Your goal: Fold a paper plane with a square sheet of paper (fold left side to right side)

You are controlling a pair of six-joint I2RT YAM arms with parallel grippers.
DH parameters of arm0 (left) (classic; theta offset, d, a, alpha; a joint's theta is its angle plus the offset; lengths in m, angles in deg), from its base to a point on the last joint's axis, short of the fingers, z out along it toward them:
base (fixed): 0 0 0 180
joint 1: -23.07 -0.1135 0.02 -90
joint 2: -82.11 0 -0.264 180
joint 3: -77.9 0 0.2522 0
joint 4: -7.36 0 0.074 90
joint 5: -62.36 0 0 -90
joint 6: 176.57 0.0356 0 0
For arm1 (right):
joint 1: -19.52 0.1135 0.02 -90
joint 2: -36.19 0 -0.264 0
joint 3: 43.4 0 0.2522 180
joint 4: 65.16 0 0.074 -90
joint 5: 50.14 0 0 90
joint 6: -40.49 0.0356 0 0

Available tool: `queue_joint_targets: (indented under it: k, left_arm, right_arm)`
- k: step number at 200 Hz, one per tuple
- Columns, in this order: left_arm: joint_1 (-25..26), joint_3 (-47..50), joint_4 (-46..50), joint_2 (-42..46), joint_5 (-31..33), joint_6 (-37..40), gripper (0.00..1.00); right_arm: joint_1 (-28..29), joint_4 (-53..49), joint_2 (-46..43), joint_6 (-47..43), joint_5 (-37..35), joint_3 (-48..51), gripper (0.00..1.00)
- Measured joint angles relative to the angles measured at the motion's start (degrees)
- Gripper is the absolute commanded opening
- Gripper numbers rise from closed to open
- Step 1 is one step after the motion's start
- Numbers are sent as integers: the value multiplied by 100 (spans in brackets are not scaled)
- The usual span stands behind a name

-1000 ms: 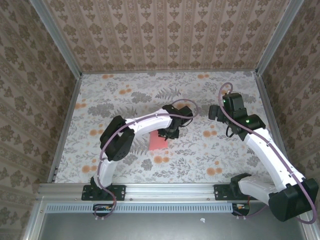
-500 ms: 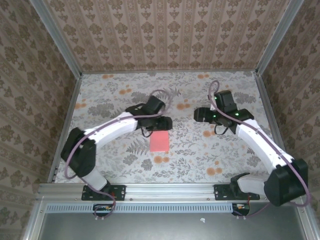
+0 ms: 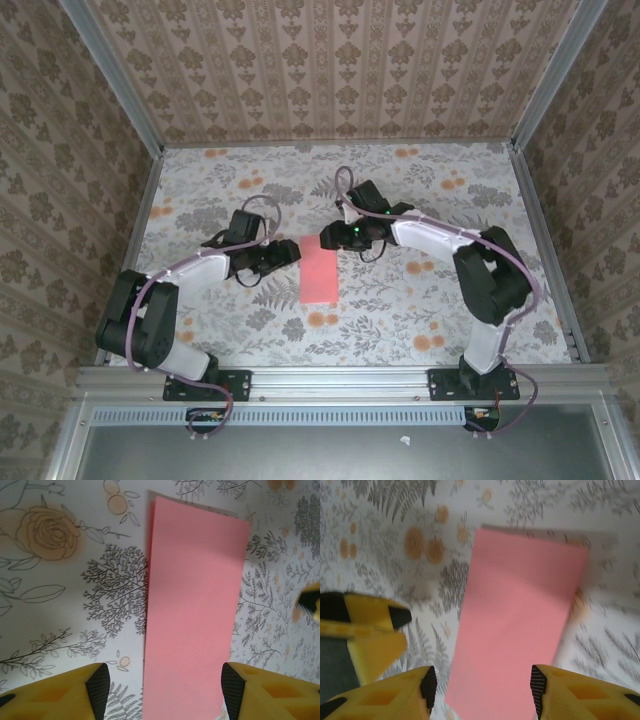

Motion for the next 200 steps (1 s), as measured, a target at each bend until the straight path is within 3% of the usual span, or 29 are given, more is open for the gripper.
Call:
queue_joint_targets:
  k: [57,200]
  left_arm:
    - [-24,146,-328,-68,-350,2,63]
    - [225,-212,-317,-990,-693,-4,58]
  right_arm:
    - [0,-87,988,-9,-197,-629,53]
    - [-2,-339,1176,-350,-452,-678,50]
